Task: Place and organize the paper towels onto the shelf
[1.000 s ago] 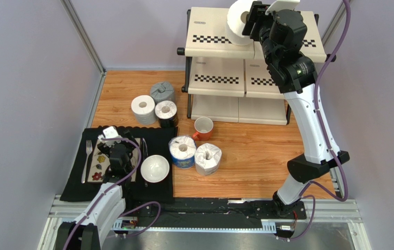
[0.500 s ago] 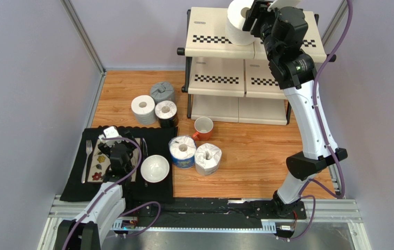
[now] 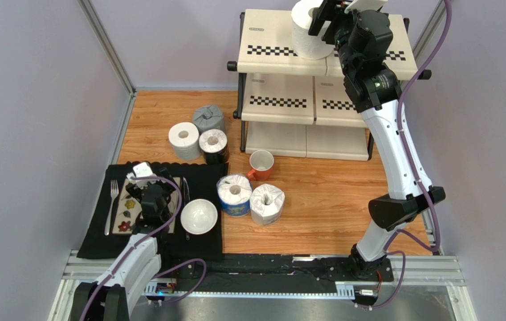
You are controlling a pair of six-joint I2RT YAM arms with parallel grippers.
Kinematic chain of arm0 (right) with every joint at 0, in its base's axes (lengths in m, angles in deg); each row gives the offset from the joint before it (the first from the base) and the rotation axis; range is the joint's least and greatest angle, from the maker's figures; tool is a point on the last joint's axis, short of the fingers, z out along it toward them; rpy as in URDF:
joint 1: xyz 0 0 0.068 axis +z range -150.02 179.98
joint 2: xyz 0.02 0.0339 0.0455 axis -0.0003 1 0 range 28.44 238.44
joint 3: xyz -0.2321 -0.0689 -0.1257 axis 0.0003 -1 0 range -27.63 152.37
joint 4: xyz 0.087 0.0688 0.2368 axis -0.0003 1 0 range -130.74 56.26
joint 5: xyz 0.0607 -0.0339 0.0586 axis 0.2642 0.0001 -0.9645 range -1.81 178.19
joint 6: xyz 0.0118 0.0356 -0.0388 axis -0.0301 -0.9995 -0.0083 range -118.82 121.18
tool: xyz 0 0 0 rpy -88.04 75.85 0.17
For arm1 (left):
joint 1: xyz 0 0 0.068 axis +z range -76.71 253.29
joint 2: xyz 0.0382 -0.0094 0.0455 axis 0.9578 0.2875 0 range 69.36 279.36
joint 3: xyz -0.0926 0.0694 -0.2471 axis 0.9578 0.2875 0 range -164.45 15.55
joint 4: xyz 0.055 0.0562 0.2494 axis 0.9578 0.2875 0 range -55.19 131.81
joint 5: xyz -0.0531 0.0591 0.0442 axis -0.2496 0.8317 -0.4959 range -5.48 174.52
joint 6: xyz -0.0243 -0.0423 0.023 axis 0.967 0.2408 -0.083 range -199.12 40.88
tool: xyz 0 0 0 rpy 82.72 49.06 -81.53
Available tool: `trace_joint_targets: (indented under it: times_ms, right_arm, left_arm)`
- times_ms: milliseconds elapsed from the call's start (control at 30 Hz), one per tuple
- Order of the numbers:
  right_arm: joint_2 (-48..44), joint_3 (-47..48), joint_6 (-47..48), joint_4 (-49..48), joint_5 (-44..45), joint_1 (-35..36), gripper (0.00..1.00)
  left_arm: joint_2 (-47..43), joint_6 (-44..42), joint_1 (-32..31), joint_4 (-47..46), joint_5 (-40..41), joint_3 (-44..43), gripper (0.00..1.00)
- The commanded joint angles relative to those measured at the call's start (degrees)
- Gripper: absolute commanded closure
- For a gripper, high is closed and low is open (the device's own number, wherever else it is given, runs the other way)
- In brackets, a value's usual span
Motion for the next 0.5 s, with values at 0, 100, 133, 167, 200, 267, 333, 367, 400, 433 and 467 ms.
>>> trace_joint_targets:
  times_ms: [0, 100, 133, 167, 200, 267, 333, 367, 400, 433, 467]
  right_arm:
    - [-2.5, -2.25, -0.27, -2.61, -2.64, -0.16, 0.2]
    - [-3.73, -3.83, -0.8, -4.72, -2.99, -0.51, 0.19]
    - [-3.82, -4.18, -1.06, -4.99, -3.34, -0.68, 0.19]
    - [-4.08, -4.44, -1.41, -5.42, -3.86, -1.12, 0.19]
    - [-3.99, -4.27, -2.2, -5.43, -5.09, -1.39, 0.19]
    - [-3.99, -4.45, -3.08, -5.43, -6.06, -2.09, 0.19]
    - [-4.25, -4.88, -4.39, -5.6, -7.21, -2.62, 0.19]
    - [-4.43, -5.15, -4.84, -6.21, -7.64, -3.05, 0.19]
    - [-4.95, -6.11, -5.54, -6.65, -8.43, -3.41, 0.19]
    - [-5.31, -6.64, -6.68, -7.18, -8.88, -3.67, 0.19]
    - [-5.4, -6.99, -7.47, -7.97, -9.4, -4.37, 0.19]
  left_arm:
    - [-0.1, 0.43, 0.31, -0.45, 0.5, 11.03, 0.07]
    - [-0.19, 0.43, 0.31, -0.36, 0.5, 11.12, 0.07]
    - [-0.1, 0.43, 0.31, -0.45, 0.5, 11.12, 0.07]
    - [-0.19, 0.43, 0.31, -0.36, 0.5, 11.12, 0.07]
    - [-0.1, 0.43, 0.31, -0.36, 0.5, 11.12, 0.07]
    - [-0.28, 0.52, 0.31, -0.36, 0.59, 11.12, 0.07]
    - [-0.19, 0.52, 0.31, -0.36, 0.59, 11.2, 0.07]
    - [-0.28, 0.52, 0.31, -0.36, 0.59, 11.2, 0.07]
    - [-0.28, 0.52, 0.31, -0.36, 0.59, 11.12, 0.07]
    - [-0.37, 0.52, 0.31, -0.36, 0.59, 11.2, 0.07]
    - [-0.37, 0.52, 0.31, -0.36, 0.59, 11.2, 0.07]
